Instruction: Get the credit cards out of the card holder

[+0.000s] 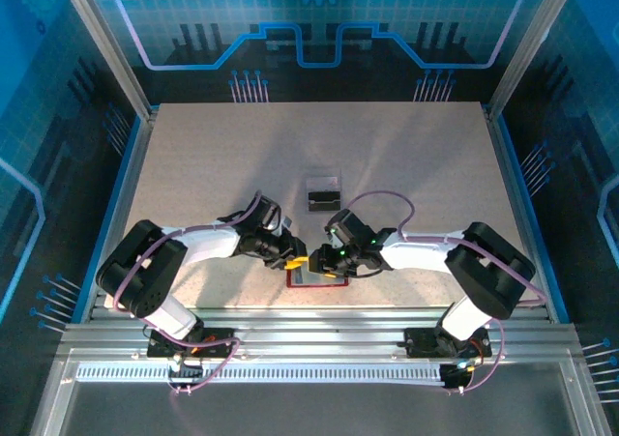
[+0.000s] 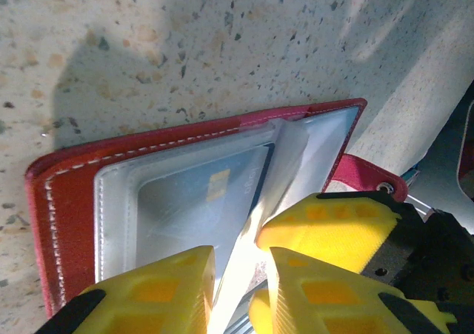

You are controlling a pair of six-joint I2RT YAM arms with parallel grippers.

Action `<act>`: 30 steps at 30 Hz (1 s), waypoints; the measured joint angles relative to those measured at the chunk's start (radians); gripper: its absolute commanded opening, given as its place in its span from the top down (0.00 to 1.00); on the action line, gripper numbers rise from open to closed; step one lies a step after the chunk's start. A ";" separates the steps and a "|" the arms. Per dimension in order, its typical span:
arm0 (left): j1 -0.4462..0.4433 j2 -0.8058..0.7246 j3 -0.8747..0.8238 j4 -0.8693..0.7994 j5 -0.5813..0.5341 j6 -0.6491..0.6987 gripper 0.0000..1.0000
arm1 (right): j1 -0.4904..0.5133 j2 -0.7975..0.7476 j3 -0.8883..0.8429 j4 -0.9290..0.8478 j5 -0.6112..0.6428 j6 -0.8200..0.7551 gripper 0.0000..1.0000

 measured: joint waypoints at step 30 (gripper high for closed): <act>-0.106 0.136 0.235 0.000 0.026 0.000 0.64 | -0.208 -0.476 -0.117 -0.288 0.095 -0.055 0.57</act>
